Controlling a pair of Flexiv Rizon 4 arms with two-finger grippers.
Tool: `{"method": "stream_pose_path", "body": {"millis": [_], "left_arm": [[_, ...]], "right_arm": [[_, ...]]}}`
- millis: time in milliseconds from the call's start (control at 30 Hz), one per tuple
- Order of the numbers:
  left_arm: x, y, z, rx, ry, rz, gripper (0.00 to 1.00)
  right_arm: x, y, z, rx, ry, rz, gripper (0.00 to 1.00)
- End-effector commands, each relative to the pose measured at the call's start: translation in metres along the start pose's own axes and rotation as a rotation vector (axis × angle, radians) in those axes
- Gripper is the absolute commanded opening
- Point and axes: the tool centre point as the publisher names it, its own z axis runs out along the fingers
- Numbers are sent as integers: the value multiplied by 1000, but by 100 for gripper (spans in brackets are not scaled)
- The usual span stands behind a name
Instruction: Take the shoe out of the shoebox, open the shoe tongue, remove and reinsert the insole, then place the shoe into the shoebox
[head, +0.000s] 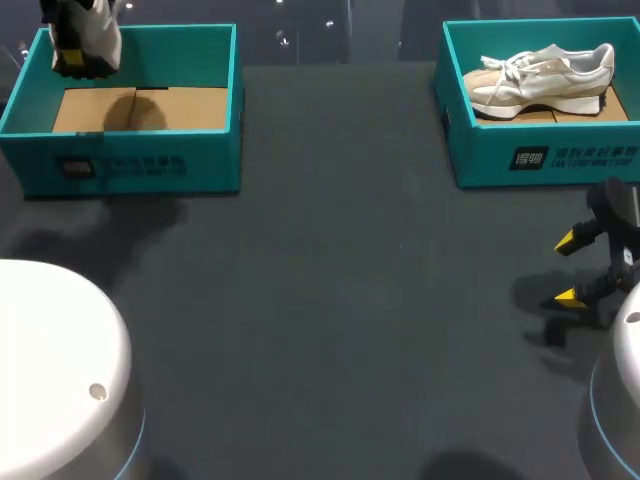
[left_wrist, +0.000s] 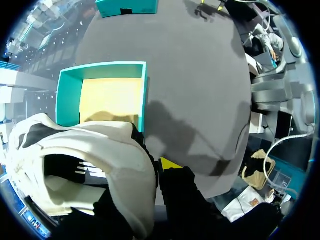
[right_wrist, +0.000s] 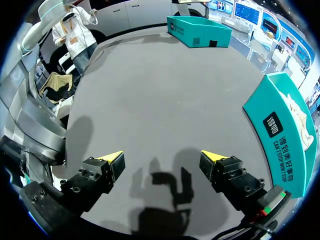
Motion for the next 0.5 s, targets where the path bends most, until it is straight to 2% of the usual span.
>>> {"method": "stream_pose_path", "body": {"millis": [33,200,367,467,500], "left_arm": [[-38,34,6,29,46,6,0],[-61,65,13,14,36,66,0],[-80,79,25,-11,27,180,0],[-88,85,28,12,44,391,0],[-85,92,28,28,27,599,0]], "right_arm": [[2,0,-1,2,-4,0,100],[2,0,-1,2,-4,0,100],[2,0,-1,2,-4,0,100],[2,0,-1,2,-4,0,100],[2,0,-1,2,-4,0,100]]}}
